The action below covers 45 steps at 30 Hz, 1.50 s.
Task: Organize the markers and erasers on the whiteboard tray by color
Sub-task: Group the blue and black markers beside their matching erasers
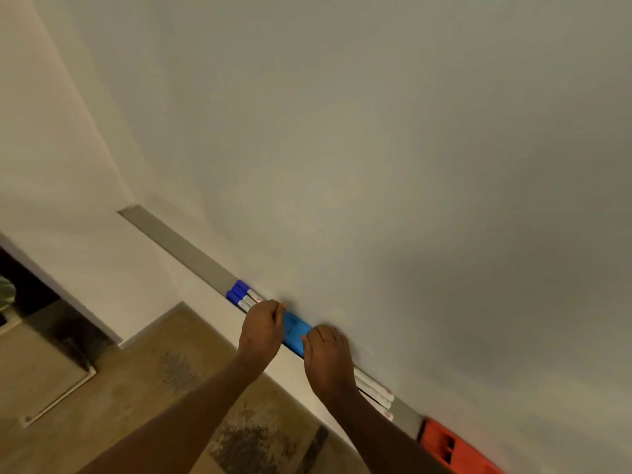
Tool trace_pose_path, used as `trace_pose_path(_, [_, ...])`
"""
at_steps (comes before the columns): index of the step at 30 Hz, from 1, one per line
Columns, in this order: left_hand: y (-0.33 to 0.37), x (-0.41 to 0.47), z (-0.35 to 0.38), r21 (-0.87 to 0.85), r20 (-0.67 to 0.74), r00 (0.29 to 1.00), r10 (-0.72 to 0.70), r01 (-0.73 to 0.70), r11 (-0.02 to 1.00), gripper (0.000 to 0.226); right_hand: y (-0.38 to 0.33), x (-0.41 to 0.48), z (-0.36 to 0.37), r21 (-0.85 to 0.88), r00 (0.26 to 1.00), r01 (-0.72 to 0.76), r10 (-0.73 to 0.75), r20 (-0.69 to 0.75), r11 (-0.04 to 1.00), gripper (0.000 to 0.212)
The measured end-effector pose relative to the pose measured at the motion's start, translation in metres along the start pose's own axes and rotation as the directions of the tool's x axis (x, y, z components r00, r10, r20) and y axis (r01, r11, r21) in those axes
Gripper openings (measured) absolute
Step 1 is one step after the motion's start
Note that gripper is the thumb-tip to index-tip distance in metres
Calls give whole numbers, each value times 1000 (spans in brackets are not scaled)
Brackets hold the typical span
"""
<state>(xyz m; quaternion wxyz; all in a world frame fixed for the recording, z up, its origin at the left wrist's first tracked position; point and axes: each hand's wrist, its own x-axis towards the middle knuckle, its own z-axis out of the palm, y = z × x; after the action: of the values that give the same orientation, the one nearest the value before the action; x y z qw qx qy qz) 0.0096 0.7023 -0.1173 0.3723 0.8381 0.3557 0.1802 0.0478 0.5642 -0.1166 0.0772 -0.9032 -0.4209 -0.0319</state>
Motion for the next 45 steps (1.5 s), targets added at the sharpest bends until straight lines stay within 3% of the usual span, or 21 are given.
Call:
trace_pose_path(3, [-14,18,-11,36,6,1000,-9,9,999,28,-14,21,6,-33,998,15,-13,57,999,23])
trace_pose_path(9, [-44,61,-33,93,-36,995,-88,91,992,19,-32,55,36,83,984,18,-32,174,996,34])
trace_pose_path(13, [-58,88,-36,190,24,984,-178,170,967,21,-36,64,49,125,984,42,-63,166,991,30])
trace_pose_path(19, [-72,107,-31,272,141,959,-247,203,941,26,-38,69,61,53,960,135,-144,240,989,36])
trace_pose_path(30, [-76,114,-14,300,141,964,-226,176,938,24,-30,65,59,62,961,183,-192,199,981,33])
trace_pose_path(45, [-57,84,14,386,155,972,-176,104,917,27,-4,31,54,95,974,109,-126,190,989,32])
